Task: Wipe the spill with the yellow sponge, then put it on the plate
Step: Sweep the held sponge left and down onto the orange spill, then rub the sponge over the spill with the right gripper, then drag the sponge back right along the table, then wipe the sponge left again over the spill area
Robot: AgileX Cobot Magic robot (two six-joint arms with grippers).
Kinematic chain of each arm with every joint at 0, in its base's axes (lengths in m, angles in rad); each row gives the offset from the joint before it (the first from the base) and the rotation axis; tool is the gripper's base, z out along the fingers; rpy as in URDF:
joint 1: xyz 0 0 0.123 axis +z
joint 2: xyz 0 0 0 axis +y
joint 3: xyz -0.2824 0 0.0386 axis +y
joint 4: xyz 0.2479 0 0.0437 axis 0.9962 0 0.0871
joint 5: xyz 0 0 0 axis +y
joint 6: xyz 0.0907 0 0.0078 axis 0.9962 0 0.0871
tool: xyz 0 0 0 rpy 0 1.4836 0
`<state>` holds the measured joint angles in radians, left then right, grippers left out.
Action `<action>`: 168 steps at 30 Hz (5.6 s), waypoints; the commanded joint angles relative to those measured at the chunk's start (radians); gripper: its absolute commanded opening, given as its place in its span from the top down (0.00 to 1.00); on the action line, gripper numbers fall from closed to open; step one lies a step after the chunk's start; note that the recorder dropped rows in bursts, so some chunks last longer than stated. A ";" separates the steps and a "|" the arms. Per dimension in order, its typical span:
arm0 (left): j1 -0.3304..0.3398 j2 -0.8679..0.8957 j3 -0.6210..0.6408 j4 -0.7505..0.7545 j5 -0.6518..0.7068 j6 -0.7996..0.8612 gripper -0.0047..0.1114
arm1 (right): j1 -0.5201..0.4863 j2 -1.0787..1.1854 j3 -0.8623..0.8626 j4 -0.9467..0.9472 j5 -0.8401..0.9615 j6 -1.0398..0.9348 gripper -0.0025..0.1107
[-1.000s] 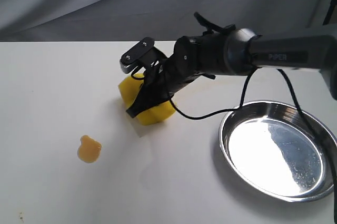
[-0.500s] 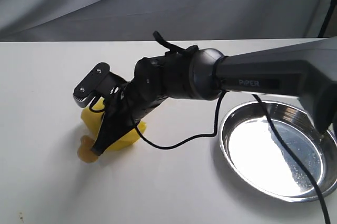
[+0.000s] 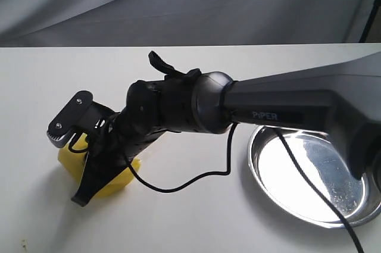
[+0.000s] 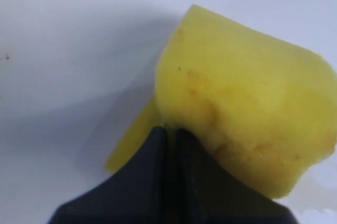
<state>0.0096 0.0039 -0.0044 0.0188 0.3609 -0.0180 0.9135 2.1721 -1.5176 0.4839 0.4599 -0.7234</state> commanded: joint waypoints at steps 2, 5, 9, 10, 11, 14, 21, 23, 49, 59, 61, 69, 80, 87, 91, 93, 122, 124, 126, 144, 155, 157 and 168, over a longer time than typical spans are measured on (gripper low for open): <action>-0.001 -0.004 0.004 0.003 -0.013 -0.002 0.96 | 0.003 -0.003 0.004 -0.005 -0.007 -0.013 0.98; -0.001 -0.004 0.004 0.003 -0.013 -0.002 0.96 | 0.003 -0.025 0.004 -0.081 -0.057 -0.002 0.98; -0.001 -0.004 0.004 0.003 -0.013 -0.002 0.96 | 0.003 -0.082 0.004 -0.103 -0.080 -0.002 0.98; -0.001 -0.004 0.004 0.003 -0.013 -0.002 0.96 | 0.003 -0.101 0.004 -0.105 -0.080 -0.002 0.98; -0.001 -0.004 0.004 0.003 -0.013 -0.002 0.96 | 0.003 -0.119 0.004 -0.105 -0.080 0.002 0.98; -0.001 -0.004 0.004 0.003 -0.013 -0.002 0.96 | 0.003 -0.155 0.004 -0.105 -0.080 0.015 0.98; -0.001 -0.004 0.004 0.003 -0.013 -0.002 0.96 | 0.005 -0.067 0.004 -0.120 -0.084 0.021 0.98; -0.001 -0.004 0.004 0.003 -0.013 -0.002 0.96 | 0.021 -0.032 0.004 -0.120 -0.081 0.006 0.98; -0.001 -0.004 0.004 0.003 -0.013 -0.002 0.96 | 0.074 0.124 0.004 -0.223 -0.116 -0.027 0.98; -0.001 -0.004 0.004 0.003 -0.013 -0.002 0.96 | -0.062 0.124 0.004 -0.223 -0.017 0.077 0.98; -0.001 -0.004 0.004 0.003 -0.013 -0.002 0.96 | -0.095 0.124 0.004 -0.223 0.002 0.077 0.98; -0.001 -0.004 0.004 0.003 -0.013 -0.002 0.96 | -0.219 0.122 0.004 -0.223 0.079 0.077 0.98; -0.001 -0.004 0.004 0.003 -0.013 -0.002 0.96 | -0.384 0.057 0.004 -0.225 0.112 0.079 0.98; -0.001 -0.004 0.004 0.003 -0.013 -0.002 0.96 | -0.537 0.057 0.004 -0.225 0.040 0.126 0.98; -0.001 -0.004 0.004 0.003 -0.013 -0.002 0.96 | -0.621 0.057 0.004 -0.223 -0.021 0.159 0.98; -0.001 -0.004 0.004 0.003 -0.013 -0.002 0.96 | -0.668 0.057 0.004 -0.223 -0.027 0.185 0.98; -0.001 -0.004 0.004 0.003 -0.013 -0.002 0.96 | -0.397 0.103 0.004 -0.108 -0.067 0.249 0.98; -0.001 -0.004 0.004 0.003 -0.013 -0.002 0.96 | -0.363 0.103 0.004 -0.108 -0.067 0.249 0.98; -0.001 -0.004 0.004 0.003 -0.013 -0.002 0.96 | -0.329 0.103 0.004 -0.108 -0.065 0.236 0.98; -0.001 -0.004 0.004 0.003 -0.013 -0.002 0.96 | -0.100 0.101 0.004 -0.069 -0.017 0.144 0.98; -0.001 -0.004 0.004 0.003 -0.013 -0.002 0.96 | -0.032 0.099 0.002 0.169 0.016 -0.073 0.98; -0.001 -0.004 0.004 0.003 -0.013 -0.002 0.96 | -0.027 0.099 -0.010 0.198 0.056 -0.099 0.98; -0.001 -0.004 0.004 0.003 -0.013 -0.002 0.96 | -0.025 0.101 -0.136 0.248 0.202 -0.122 0.98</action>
<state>0.0096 0.0039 -0.0044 0.0188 0.3609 -0.0180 0.8820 2.2676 -1.6456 0.7180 0.6224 -0.8381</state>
